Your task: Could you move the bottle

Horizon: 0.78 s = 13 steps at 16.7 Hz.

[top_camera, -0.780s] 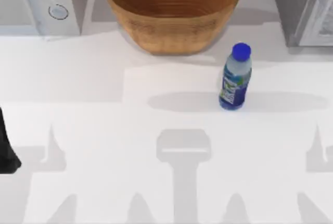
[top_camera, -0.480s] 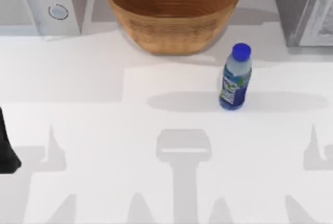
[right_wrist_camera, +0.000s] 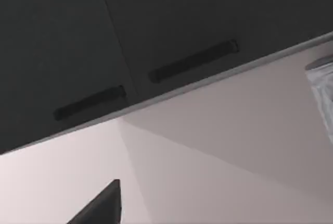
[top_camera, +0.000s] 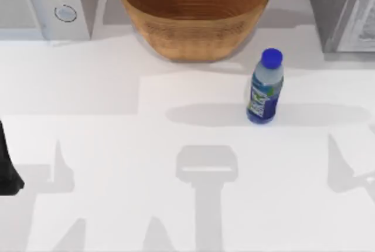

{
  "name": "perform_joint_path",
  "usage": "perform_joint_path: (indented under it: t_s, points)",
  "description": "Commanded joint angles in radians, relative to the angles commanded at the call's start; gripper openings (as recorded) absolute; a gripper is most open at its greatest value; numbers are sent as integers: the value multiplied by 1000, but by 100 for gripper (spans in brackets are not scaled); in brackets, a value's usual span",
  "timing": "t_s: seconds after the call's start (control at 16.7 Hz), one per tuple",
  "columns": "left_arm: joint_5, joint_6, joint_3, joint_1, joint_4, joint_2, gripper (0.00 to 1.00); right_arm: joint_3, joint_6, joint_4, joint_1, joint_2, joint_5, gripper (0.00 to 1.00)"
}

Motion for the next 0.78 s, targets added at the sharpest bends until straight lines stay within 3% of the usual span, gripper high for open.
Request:
perform_joint_path:
  t_s: [0.36, 0.78]
  points:
    - [0, 0, 0, 0, 0, 0, 100, 706, 417, -156, 430, 100, 84, 100]
    - [0, 0, 0, 0, 0, 0, 100, 1703, 1012, -388, 1050, 252, 207, 100]
